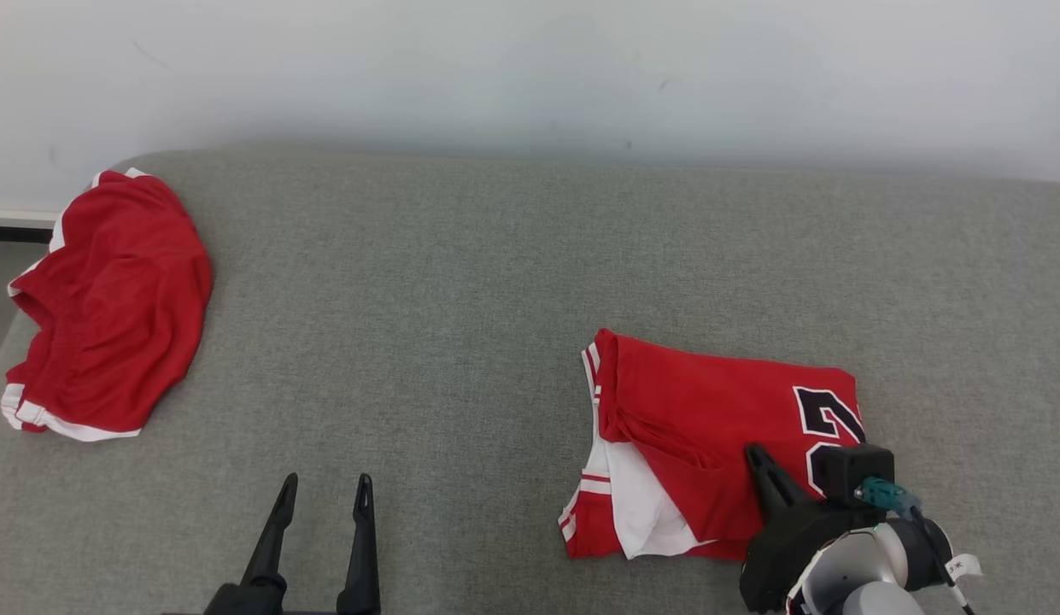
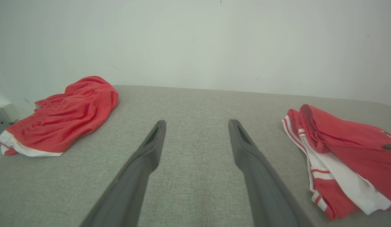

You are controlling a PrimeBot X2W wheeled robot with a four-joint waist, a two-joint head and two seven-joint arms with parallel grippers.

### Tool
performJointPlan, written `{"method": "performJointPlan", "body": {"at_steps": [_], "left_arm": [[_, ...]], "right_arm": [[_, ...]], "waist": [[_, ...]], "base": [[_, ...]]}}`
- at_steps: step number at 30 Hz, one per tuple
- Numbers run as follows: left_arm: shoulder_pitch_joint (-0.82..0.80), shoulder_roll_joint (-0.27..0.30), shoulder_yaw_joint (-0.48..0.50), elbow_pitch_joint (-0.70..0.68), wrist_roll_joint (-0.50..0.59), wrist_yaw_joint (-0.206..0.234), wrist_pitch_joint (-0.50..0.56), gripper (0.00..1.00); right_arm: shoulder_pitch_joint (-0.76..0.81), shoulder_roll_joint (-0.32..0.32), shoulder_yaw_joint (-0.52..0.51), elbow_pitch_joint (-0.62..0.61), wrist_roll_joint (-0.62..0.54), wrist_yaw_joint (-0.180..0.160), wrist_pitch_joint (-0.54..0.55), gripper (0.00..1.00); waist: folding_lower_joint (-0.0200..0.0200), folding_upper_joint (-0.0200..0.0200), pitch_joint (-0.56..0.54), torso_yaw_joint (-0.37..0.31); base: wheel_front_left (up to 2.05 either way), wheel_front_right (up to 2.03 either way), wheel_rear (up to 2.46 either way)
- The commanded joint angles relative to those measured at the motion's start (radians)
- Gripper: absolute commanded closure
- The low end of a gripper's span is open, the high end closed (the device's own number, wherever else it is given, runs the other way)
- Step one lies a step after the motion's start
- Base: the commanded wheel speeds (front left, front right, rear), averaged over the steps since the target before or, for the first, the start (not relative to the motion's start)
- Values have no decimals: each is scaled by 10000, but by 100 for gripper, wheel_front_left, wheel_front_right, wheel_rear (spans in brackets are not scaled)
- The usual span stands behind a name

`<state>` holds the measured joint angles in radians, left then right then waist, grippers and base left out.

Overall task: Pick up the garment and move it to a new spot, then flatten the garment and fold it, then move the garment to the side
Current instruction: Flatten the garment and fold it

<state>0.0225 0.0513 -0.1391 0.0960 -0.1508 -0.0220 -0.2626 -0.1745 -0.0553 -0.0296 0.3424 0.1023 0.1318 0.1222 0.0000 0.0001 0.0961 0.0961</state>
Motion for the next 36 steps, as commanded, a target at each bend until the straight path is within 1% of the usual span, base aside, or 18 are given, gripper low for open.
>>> {"method": "performJointPlan", "body": {"at_steps": [1, 5, 10, 14, 15, 17, 18, 19, 20, 23, 27, 31, 36], "left_arm": [[-85, -15, -27, 32, 96, -22, -28, 0], [-77, -16, -12, -3, 121, -42, -28, 0], [63, -16, 82, -66, 129, -42, -28, 0], [109, -16, 89, -93, 118, -1, -28, 0], [109, -16, 89, -93, 118, -1, -28, 0], [138, -16, 74, -77, 119, 16, -28, 0], [166, -16, 68, -75, 118, 18, -28, 0], [193, -16, 71, -72, 112, 21, -28, 0], [219, -16, 87, -74, 115, 14, -28, 0], [392, -14, 173, -99, 100, 20, -28, 0], [650, -16, 365, -185, 107, 53, -28, 0], [842, -16, 533, -299, 151, 99, -28, 0], [924, -16, 801, -364, 188, 126, -28, 0]], "right_arm": [[4, 20, 80, 150, -119, -17, -57, 100], [56, 54, 570, 395, -70, -17, -7, 100], [190, 53, 1793, 338, 439, -18, 195, 100], [228, 66, 3224, 49, 1521, -17, 339, 100], [228, 66, 3224, 49, 1521, -17, 339, 100], [306, 59, 3775, -210, 2351, -17, 366, 100], [333, 51, 3936, -368, 2627, -17, 295, 95], [353, 47, 4062, -524, 2833, -17, 215, 51], [396, 50, 4098, -665, 2999, -17, 99, 0], [595, 54, 3878, -1065, 3227, -17, -341, 0], [989, 53, 3050, -1607, 3151, -17, -1156, 0], [1326, 58, 2092, -2003, 2530, -17, -1904, 0], [1546, 60, 1005, -2052, 2187, -17, -2178, 0]], "waist": [[0, -1, 21, 63], [0, -1, 12, 157], [0, -1, -12, 150], [0, -1, -58, 79], [0, -1, -58, 79], [0, -1, -140, 38], [0, -1, -183, 17], [0, -1, -242, -8], [0, -1, -316, -36], [0, -1, -556, -126], [0, -1, -931, -306], [0, -1, -1173, -506], [0, -1, -1289, -742]], "base": [[0, 0, 0], [0, 0, 0], [0, 0, 0], [0, 0, 0], [0, 0, 0], [0, 0, 0], [0, 0, 0], [0, 0, 0], [0, 0, 0], [0, 0, 0], [0, 0, 0], [0, 0, 0], [0, 0, 0]]}}
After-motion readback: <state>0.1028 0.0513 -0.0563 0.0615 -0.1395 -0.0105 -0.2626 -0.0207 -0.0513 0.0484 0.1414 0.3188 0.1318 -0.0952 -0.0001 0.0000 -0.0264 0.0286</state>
